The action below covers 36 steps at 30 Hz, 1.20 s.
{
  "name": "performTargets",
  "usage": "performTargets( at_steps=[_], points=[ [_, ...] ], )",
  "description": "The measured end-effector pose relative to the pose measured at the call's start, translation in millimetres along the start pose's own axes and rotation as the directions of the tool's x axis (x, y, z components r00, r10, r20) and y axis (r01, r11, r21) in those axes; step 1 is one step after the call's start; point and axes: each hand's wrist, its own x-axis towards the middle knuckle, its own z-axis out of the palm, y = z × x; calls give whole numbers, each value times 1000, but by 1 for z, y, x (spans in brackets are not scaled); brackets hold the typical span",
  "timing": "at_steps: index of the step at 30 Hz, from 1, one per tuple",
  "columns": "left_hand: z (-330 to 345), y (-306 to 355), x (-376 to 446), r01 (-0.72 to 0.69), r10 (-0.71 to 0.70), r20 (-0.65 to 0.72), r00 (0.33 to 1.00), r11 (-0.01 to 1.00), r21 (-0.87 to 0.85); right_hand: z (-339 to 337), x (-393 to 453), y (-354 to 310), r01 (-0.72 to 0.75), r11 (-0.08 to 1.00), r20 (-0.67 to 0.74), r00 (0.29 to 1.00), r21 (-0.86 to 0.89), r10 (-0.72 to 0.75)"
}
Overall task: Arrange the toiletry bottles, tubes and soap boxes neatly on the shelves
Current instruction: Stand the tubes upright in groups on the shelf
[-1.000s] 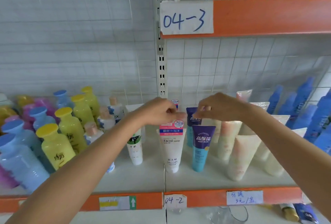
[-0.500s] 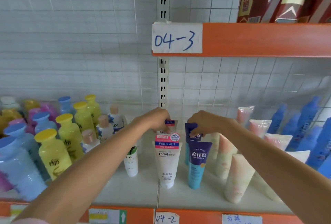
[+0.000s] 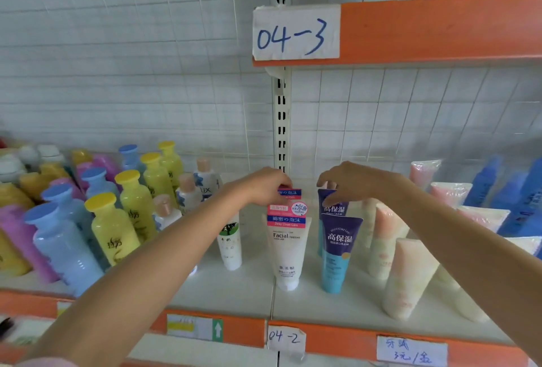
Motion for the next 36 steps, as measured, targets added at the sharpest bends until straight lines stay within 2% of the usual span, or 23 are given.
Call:
performTargets(
  at_steps=[4, 8, 10, 12, 15, 20, 26, 29, 36],
  points=[
    [-32, -20, -20, 9, -17, -125, 992, 998, -62, -21, -7, -24, 82, 996, -129, 989, 27, -78],
    [-52, -64, -34, 88, -93, -247, 965, 996, -33, -29, -5, -81, 221, 971, -213, 957, 93, -198],
    [-51, -83, -35, 144, -139, -209, 968, 990, 9, -24, 1, -114, 279, 958, -201, 944, 71, -261],
    [-45, -97, -32, 172, -164, -116, 980, 983, 64, -12, 13, -142, 296, 955, -159, 942, -15, -295],
    [-36, -103, -30, 171, -169, -29, 985, 980, 98, 8, 34, -169, 233, 962, -61, 968, -140, -243],
    [-32, -102, -26, 114, -104, -70, 992, 983, 147, 14, 35, -186, 184, 976, -5, 983, -118, -186],
    [-33, -97, -40, -41, 44, -32, 998, 993, 110, 20, 25, -181, 89, 991, 18, 996, -104, -88],
    [-28, -98, -46, -97, 101, -21, 995, 987, 129, 24, 19, -181, 92, 990, -1, 996, -105, -93],
    [-24, -106, -52, -121, 124, -55, 991, 991, 58, 25, 20, -184, 86, 995, -10, 996, -43, -87]
  ],
)
